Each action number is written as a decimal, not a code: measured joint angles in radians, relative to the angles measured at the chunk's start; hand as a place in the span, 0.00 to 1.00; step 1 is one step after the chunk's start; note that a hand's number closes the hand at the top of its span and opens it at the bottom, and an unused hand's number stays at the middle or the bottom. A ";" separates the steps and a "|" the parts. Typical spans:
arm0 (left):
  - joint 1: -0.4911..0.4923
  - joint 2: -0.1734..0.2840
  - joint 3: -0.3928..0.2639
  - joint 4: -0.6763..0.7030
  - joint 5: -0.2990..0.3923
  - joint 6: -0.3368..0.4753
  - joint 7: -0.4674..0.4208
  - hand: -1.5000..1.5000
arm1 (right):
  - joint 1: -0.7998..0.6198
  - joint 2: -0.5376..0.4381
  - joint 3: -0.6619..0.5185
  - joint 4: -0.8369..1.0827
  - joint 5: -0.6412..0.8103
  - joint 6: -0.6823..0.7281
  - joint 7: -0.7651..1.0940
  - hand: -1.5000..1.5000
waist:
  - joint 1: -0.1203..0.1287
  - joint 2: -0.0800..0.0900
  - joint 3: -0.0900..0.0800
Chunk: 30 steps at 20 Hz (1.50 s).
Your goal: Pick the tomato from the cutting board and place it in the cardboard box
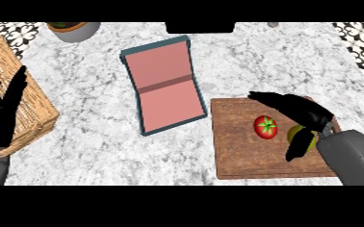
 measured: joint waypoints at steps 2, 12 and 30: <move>-0.001 -0.005 0.007 0.004 -0.004 -0.005 0.002 0.50 | 0.017 0.002 -0.004 -0.047 -0.010 0.020 0.014 0.00 | -0.004 -0.001 0.001; -0.013 -0.023 0.034 0.004 -0.028 -0.033 0.013 0.50 | 0.038 0.033 0.027 -0.063 0.075 0.049 0.129 0.00 | 0.001 0.002 0.000; 0.000 -0.054 0.079 -0.013 -0.075 -0.062 0.023 0.50 | 0.071 0.210 -0.004 -0.038 0.304 -0.330 0.318 1.00 | -0.017 -0.004 -0.003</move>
